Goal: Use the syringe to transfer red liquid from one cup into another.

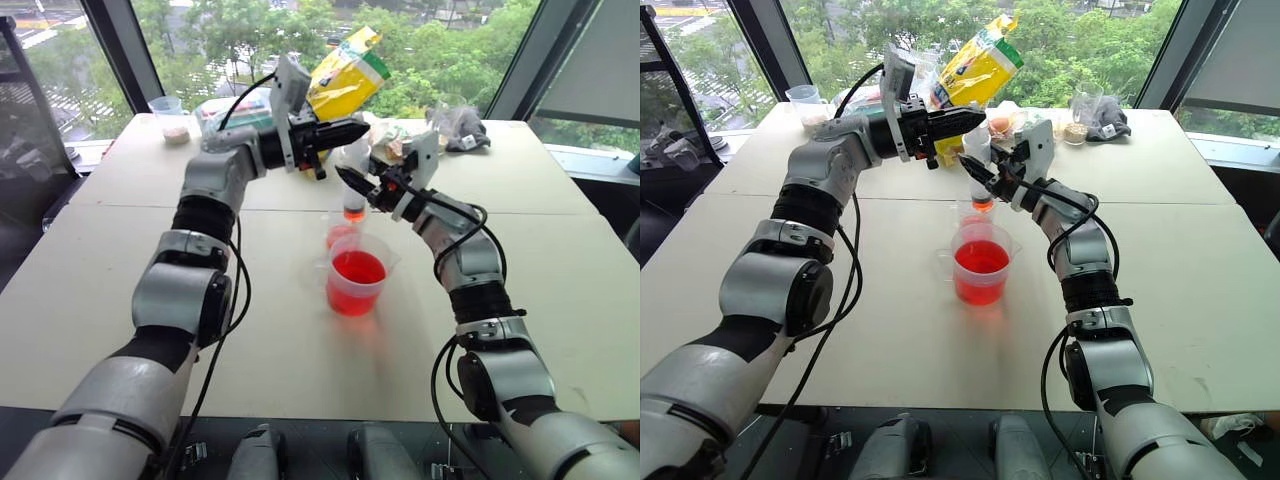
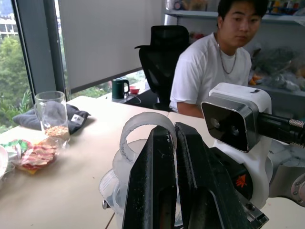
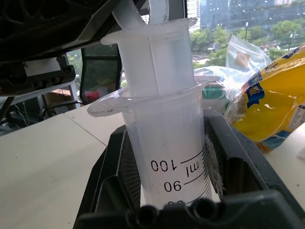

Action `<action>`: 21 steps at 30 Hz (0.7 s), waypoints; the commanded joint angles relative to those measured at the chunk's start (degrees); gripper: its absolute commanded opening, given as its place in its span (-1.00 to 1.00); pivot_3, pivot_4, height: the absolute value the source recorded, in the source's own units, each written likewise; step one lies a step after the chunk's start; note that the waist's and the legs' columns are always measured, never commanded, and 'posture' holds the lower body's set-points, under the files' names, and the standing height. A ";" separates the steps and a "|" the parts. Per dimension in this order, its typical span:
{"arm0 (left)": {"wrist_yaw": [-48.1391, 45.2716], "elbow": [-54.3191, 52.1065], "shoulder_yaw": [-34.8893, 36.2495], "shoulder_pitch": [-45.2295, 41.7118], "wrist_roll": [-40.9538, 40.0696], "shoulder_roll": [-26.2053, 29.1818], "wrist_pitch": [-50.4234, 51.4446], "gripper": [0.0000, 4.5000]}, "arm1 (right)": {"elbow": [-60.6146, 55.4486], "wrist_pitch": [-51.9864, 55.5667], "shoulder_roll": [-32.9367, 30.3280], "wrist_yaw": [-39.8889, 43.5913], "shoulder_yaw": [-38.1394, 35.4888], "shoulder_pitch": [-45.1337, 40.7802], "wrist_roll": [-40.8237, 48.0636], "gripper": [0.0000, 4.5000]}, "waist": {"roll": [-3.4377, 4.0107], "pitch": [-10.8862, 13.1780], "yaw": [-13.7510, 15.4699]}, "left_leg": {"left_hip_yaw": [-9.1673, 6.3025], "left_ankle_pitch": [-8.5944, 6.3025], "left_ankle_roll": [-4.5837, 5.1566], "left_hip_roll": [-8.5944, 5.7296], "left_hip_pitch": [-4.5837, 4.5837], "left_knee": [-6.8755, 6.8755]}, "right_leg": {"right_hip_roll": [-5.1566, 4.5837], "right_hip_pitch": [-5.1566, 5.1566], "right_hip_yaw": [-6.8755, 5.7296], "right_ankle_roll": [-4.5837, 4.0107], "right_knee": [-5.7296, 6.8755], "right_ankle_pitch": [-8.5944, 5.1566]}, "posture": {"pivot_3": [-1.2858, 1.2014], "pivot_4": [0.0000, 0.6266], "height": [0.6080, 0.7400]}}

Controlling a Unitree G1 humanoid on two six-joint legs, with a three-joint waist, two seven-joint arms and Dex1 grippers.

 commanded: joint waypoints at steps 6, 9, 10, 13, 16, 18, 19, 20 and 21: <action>-1.60 -1.11 -3.61 3.48 2.53 -1.87 1.05 -0.99 | -8.57 1.64 0.64 -1.66 -2.72 -5.12 3.79 -0.35 | 0.00 0.00 0.02 | 0.00 0.00 0.00 0.00 0.00 0.00 | 0.00 0.00 0.00 0.00 0.00 0.00 | 0.03 -0.52 1.00; -1.60 -1.53 -3.78 4.16 2.78 -1.94 1.25 -0.99 | -9.04 2.08 0.81 -2.05 -3.05 -5.26 4.03 -0.35 | 0.00 0.00 0.02 | 0.00 0.00 0.00 0.00 0.00 0.00 | 0.00 0.00 0.00 0.00 0.00 0.00 | 0.03 -0.52 1.00; -1.63 -1.74 -3.78 4.32 2.76 -1.91 1.45 -0.99 | -9.18 2.18 0.85 -2.21 -3.10 -5.28 4.04 -0.35 | 0.00 0.00 0.02 | 0.00 0.00 0.00 0.00 0.00 0.00 | 0.00 0.00 0.00 0.00 0.00 0.00 | 0.03 -0.52 1.00; -1.67 -2.29 -3.82 4.80 2.76 -1.79 1.84 -0.99 | -9.45 2.55 0.97 -2.41 -3.23 -5.28 4.19 -0.35 | 0.00 0.00 0.01 | 0.00 0.00 0.00 0.00 0.00 0.00 | 0.00 0.00 0.00 0.00 0.00 0.00 | 0.03 -0.52 1.00; -1.63 -2.73 -3.79 5.27 2.83 -1.63 2.10 -0.99 | -9.80 2.97 1.11 -2.49 -3.24 -5.05 4.38 -0.35 | 0.00 0.00 0.01 | 0.00 0.00 0.00 0.00 0.00 0.00 | 0.00 0.00 0.00 0.00 0.00 0.00 | 0.03 -0.52 1.00; -1.55 -3.10 -3.67 5.55 2.79 -1.39 2.39 -0.99 | -10.03 3.22 1.25 -2.50 -3.14 -4.86 4.36 -0.35 | 0.00 0.00 0.01 | 0.00 0.00 0.00 0.00 0.00 0.00 | 0.00 0.00 0.00 0.00 0.00 0.00 | 0.03 -0.52 1.00; -1.50 -3.41 -3.60 5.69 2.72 -1.25 2.57 -0.99 | -10.14 3.32 1.31 -2.49 -3.11 -4.74 4.33 -0.35 | 0.00 0.00 0.01 | 0.00 0.00 0.00 0.00 0.00 0.00 | 0.00 0.00 0.00 0.00 0.00 0.00 | 0.03 -0.52 1.00; -1.48 -3.73 -3.53 5.79 2.63 -1.11 2.73 -0.99 | -10.21 3.42 1.36 -2.47 -3.10 -4.66 4.30 -0.35 | 0.00 0.00 0.00 | 0.00 0.00 0.00 0.00 0.00 0.00 | 0.00 0.00 0.00 0.00 0.00 0.00 | 0.03 -0.52 1.00; -1.48 -4.24 -3.35 5.85 2.41 -0.81 3.08 -0.99 | -10.19 3.50 1.42 -2.44 -3.07 -4.55 4.23 -0.35 | 0.00 0.00 -0.01 | 0.00 0.00 0.00 0.00 0.00 0.00 | 0.00 0.00 0.00 0.00 0.00 0.00 | 0.03 -0.52 1.00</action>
